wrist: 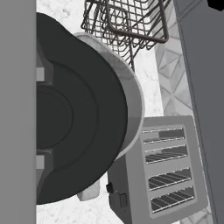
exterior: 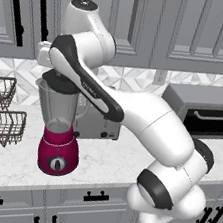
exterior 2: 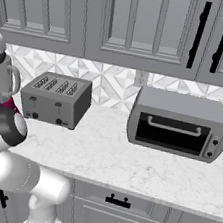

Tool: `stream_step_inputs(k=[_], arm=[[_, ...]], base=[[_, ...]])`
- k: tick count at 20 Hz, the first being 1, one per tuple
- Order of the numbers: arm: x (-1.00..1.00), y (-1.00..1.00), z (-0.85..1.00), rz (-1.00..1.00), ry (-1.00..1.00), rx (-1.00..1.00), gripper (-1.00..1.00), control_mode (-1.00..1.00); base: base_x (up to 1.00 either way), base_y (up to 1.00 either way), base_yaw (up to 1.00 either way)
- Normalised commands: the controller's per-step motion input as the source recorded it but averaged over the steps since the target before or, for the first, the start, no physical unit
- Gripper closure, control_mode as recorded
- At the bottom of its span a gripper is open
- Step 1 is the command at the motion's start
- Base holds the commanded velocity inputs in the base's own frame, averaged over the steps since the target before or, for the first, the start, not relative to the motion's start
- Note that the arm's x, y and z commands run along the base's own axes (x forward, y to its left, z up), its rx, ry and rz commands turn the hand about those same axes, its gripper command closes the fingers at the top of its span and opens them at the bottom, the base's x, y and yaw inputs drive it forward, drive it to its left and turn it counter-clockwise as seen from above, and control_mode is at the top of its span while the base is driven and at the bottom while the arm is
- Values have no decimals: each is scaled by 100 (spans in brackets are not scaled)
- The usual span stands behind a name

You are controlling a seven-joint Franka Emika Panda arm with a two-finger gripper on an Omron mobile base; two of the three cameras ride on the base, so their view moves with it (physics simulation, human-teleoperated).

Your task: Close the lid blender by securely placing the lid on top.

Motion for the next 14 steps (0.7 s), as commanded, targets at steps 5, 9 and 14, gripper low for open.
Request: stream_step_inputs(k=[5,9,14], arm=[[21,26,-1,0,1,0,100,-100],[26,31,0,0,0,-1,100,-100],[22,20,-7,0,0,-3,100,-100]], base=[[0,0,0],[0,0,0],[0,0,0]])
